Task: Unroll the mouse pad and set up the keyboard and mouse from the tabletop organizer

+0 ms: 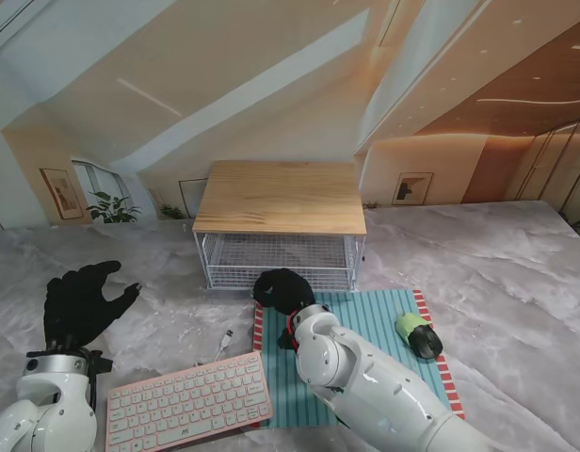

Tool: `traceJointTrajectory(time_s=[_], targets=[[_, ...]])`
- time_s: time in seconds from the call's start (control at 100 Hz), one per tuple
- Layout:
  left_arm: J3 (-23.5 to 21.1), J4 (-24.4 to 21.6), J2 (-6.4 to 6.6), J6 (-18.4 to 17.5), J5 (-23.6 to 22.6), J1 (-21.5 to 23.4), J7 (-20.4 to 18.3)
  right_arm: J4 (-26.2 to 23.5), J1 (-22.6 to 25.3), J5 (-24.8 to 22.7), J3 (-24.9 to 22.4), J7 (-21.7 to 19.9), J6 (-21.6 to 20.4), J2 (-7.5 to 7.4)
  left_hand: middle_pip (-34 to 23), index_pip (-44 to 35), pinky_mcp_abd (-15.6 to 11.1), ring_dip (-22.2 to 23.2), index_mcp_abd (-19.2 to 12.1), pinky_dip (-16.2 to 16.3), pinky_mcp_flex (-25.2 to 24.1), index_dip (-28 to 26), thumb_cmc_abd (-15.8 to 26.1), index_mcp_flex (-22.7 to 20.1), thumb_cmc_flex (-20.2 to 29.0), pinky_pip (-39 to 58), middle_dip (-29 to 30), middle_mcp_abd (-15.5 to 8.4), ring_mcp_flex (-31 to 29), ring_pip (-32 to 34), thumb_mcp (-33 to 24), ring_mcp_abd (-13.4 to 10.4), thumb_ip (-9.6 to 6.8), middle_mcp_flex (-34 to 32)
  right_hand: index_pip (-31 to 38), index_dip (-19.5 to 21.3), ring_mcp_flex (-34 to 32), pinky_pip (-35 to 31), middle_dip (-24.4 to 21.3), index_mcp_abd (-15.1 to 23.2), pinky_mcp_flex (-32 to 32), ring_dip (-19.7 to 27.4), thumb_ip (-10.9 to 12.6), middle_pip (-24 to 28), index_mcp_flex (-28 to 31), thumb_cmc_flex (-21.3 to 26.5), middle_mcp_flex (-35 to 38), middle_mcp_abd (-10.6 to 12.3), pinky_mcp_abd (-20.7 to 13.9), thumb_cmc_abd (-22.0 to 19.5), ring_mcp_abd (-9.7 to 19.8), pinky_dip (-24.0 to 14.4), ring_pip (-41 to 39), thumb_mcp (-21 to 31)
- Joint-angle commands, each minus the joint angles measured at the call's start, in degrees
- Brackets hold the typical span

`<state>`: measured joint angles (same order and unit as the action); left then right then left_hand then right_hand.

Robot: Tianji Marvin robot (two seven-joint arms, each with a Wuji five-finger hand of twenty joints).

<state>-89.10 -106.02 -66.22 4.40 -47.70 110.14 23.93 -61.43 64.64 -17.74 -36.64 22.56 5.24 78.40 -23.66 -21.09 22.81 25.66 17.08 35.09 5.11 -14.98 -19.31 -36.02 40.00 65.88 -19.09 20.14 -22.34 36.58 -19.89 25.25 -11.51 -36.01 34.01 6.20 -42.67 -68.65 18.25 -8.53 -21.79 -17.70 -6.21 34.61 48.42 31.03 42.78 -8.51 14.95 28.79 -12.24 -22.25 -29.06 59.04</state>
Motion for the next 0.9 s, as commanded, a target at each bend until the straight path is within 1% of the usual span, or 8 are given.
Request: traceJointTrajectory(time_s=[0.0,0.34,0.89], targets=[[0.19,-0.06,-0.03,0.01,-0.13,0.04,-0.92,0.57,-0.53,0.06,0.00,-0.24,0.29,0.23,0.35,0.82,-2.00,-0.64,0.37,-0.39,-0.99,0.58,1.14,0.15,-0.98,-0.35,0.64,-0.80,1.58,0.01,1.15,-0.24,-1.59,1.53,-0.50,0.82,1.68,1.00,1.09,0.64,1.83,-0.77,0.79,0.99,-1.57,1.50,-2.52,1.47,-1.41,-1.74,1.15,0.92,-0.15,0.41],[0.30,0.06,0.03,0.02,-0.14,-0.18,-1.22,4.32,-2.33,0.87,0.60,0.74,-0.19,1.46,0.35,0.85,-2.00,-0.62,0.35,-0.39,-0.99,0.60,1.11,0.14,-0.97,-0.35,0.64,-0.69,1.56,0.04,1.12,-0.24,-1.59,1.54,-0.82,1.19,2.59,1.24,1.36,1.02,2.31,-0.95,0.88,1.61,-2.44,1.36,-3.80,2.05,-2.17,-2.38,1.72,0.89,-0.27,0.24],[0.59,0.31,0.09,0.08,-0.14,-0.58,-1.51,6.02,-3.73,1.31,0.75,2.10,0.31,2.50,0.33,0.80,-2.00,-0.63,0.38,-0.39,-0.99,0.57,1.13,0.13,-0.96,-0.35,0.63,-0.79,1.59,0.02,1.11,-0.24,-1.58,1.50,-0.23,1.78,4.75,1.58,1.77,1.23,3.86,-1.37,1.30,2.61,-4.65,1.50,-6.54,2.50,-3.34,-3.29,2.69,0.77,-0.62,-0.16]])
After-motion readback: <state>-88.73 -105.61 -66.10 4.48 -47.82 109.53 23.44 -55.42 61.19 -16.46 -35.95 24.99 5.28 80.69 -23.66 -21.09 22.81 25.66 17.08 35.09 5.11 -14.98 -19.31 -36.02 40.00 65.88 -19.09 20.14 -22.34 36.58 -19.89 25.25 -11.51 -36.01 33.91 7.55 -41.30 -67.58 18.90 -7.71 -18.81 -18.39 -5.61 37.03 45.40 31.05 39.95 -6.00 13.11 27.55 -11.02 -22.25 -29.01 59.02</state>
